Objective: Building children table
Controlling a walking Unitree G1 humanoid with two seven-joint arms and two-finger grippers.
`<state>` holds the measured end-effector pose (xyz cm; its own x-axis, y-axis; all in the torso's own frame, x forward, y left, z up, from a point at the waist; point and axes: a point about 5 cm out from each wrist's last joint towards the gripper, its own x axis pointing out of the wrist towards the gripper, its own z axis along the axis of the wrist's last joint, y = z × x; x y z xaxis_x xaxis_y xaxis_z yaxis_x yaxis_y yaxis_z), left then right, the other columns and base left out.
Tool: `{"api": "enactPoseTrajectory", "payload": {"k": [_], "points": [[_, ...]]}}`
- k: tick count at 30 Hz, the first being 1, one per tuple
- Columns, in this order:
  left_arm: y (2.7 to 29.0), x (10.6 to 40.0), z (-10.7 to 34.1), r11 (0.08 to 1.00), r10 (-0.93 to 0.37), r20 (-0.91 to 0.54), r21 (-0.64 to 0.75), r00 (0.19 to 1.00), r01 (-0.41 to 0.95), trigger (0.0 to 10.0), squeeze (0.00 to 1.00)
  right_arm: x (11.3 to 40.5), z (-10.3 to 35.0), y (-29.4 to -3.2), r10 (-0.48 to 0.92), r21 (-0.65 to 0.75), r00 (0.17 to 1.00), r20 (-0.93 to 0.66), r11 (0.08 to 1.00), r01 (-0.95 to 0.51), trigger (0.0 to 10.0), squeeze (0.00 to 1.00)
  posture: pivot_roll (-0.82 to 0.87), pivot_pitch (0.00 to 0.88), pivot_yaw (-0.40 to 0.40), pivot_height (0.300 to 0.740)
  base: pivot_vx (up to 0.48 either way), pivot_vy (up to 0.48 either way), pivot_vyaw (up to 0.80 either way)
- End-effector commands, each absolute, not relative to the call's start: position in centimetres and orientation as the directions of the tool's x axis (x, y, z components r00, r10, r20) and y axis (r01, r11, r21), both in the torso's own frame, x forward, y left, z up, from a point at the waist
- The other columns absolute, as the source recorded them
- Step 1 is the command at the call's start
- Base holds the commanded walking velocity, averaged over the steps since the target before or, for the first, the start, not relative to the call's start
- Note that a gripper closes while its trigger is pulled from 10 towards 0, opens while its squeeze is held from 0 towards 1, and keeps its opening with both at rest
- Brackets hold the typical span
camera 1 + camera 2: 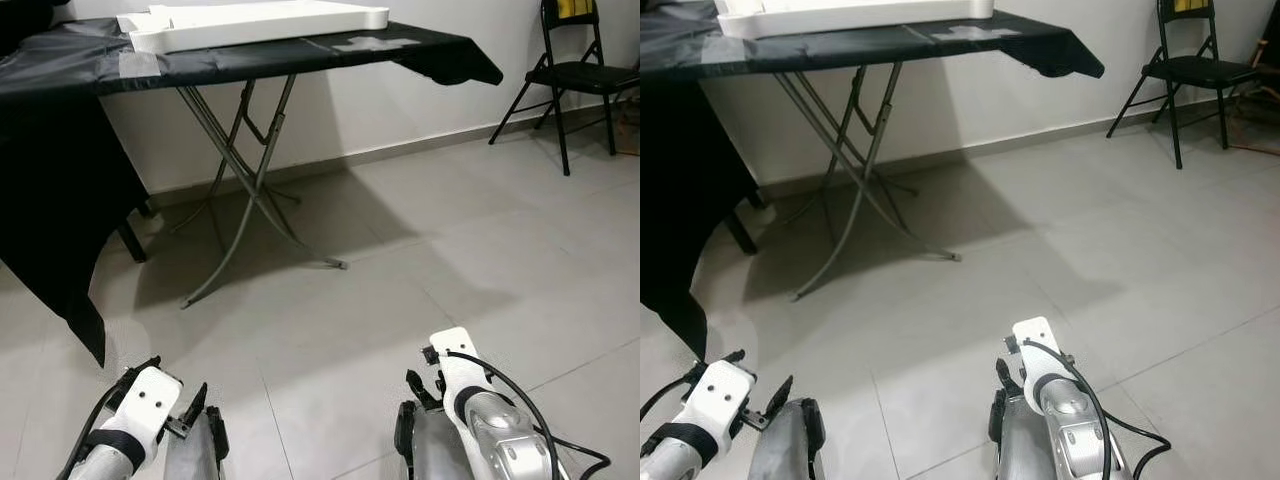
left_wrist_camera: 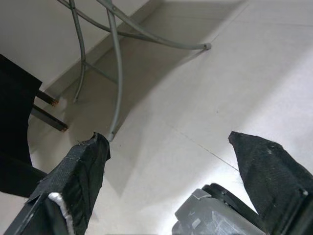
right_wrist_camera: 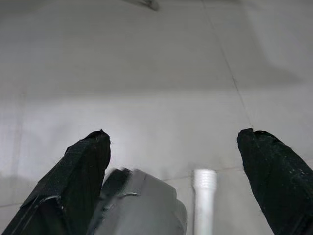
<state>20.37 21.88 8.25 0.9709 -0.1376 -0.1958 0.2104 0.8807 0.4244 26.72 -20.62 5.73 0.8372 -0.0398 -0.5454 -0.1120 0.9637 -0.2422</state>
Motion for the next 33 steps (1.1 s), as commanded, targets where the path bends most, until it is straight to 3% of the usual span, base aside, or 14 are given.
{"api": "enactPoseTrajectory", "payload": {"k": [1, 6, 11, 16, 23, 33], "points": [[22.3, 19.9, 7.7, 0.871, -0.121, -0.232, 0.441, 0.965, 0.216, 10.0, 0.0, 26.5, 5.4, -22.0, -0.125, -0.27, 0.817, -0.563, 0.962, -0.039, 10.0, 0.0, 0.01, 0.0, -0.009, 0.37, 0.0, 0.0, 0.0], [22.4, 19.7, 7.5, 0.872, -0.116, -0.24, 0.44, 0.964, 0.214, 10.0, 0.0, 25.5, 5.4, -24.5, -0.303, -0.312, 0.768, -0.565, 0.94, 0.142, 10.0, 0.0, 0.0, 0.0, -0.011, 0.35, 0.0, 0.0, 0.0], [22.4, 19.5, 7.4, 0.873, -0.115, -0.244, 0.439, 0.963, 0.215, 10.0, 0.0, 24.7, 5.0, -24.2, -0.281, -0.305, 0.745, -0.605, 0.946, 0.11, 10.0, 0.0, 0.0, 0.0, -0.012, 0.34, 0.0, 0.0, 0.0], [22.5, 19.1, 7.1, 0.876, -0.108, -0.255, 0.434, 0.961, 0.213, 10.0, 0.0, 22.2, 3.9, -23.0, -0.214, -0.227, 0.671, -0.71, 0.971, 0.069, 10.0, 0.0, -0.01, 0.0, -0.016, 0.315, 0.0, 0.0, 0.0], [22.5, 18.8, 7.0, 0.878, -0.099, -0.26, 0.432, 0.961, 0.208, 10.0, 0.0, 21.5, 3.8, -23.6, -0.204, -0.212, 0.624, -0.755, 0.975, 0.062, 10.0, 0.0, -0.01, 0.0, -0.031, 0.3, 0.0, 0.0, 0.0], [22.7, 18.2, 6.7, 0.881, -0.083, -0.269, 0.43, 0.96, 0.197, 10.0, 0.0, 19.6, 5.2, -24.2, -0.198, -0.241, 0.611, -0.766, 0.971, 0.012, 10.0, 0.0, -0.03, 0.0, -0.048, 0.3, 0.0, 0.0, 0.0]]}}
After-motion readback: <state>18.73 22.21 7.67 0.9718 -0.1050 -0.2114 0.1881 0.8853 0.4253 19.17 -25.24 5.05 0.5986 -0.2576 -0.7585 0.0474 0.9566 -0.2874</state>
